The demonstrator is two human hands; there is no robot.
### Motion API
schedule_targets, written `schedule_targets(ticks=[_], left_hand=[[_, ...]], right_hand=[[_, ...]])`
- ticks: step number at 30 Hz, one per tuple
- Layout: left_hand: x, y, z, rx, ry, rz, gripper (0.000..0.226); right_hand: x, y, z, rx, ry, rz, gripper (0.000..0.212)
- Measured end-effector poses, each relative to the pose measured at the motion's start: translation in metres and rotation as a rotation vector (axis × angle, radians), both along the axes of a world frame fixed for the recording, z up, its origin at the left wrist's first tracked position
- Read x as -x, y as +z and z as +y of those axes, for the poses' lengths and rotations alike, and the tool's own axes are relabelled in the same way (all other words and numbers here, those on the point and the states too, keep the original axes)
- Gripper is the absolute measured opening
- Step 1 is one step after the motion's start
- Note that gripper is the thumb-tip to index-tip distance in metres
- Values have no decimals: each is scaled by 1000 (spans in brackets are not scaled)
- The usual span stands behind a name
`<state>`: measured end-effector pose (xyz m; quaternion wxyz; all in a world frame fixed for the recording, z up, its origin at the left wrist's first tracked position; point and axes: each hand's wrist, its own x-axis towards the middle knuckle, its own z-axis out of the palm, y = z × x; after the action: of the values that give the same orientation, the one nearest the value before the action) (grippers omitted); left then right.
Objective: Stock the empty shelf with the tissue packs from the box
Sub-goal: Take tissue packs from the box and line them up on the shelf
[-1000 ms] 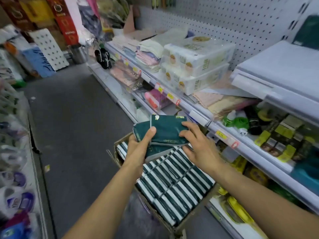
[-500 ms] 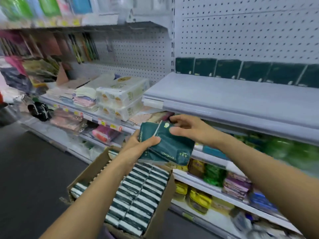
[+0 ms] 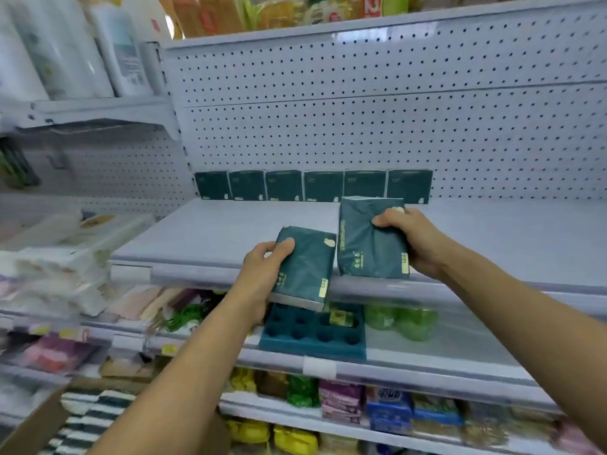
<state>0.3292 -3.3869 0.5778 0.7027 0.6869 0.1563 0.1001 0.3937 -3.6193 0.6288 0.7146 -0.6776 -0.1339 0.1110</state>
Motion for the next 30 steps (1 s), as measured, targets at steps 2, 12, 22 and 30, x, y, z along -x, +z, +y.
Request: schedule_targets(ticks=[2, 12, 22, 30], left_hand=[[-31, 9, -30, -22, -11, -21, 39], [-154, 26, -151, 36, -81, 23, 36], [-240, 18, -178, -43, -109, 107, 29], [-297, 11, -177, -126, -148, 113, 38]], right_hand=[[-30, 7, -46, -63, -94, -7, 36], [-155, -34, -219, -16, -483, -2, 34], [-241, -47, -245, 298, -588, -111, 25], [-301, -60, -224, 495, -625, -155, 31]])
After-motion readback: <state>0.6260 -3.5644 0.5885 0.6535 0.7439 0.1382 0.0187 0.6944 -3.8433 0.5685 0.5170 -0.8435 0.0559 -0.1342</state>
